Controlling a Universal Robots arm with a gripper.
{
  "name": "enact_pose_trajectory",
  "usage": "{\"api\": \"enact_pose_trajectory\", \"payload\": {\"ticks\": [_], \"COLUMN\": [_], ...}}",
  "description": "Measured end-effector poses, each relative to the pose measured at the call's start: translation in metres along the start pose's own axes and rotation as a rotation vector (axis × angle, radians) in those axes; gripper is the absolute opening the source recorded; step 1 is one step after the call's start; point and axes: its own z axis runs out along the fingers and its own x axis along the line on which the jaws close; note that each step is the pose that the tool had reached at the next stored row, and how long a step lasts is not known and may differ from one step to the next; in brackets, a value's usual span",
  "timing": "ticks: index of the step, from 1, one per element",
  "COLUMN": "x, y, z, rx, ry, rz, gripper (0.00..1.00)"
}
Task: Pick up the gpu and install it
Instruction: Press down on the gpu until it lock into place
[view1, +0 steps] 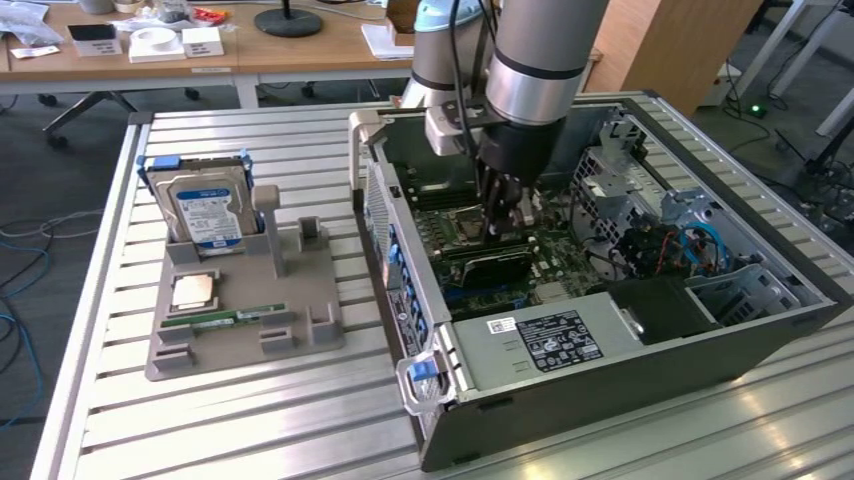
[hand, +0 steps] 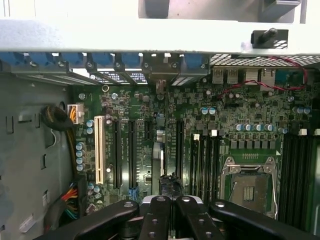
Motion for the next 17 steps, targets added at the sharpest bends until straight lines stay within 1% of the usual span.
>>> {"api": "enact_pose_trajectory", "payload": {"ticks": [3,6,7,10,11,17], "x": [0.0,0.0,0.0,-0.001,-0.001,-0.001], "y": [0.0001,0.0002,0.0002,0.0002,0.0002,0.0005], "z": [0.0046,0.0047,0.005,0.007,0.0078,0.0175], "rx": [0.0,-0.0001,-0.0001,0.0,0.0,-0.0001], "ry": [-0.0005,-0.0004,-0.0015,-0.008,-0.0091,-0.0097], "rz": [0.0,0.0,0.0,0.0,0.0,0.0], "gripper": [0.11,0.11,0.11,0.11,0.11,0.11]}}
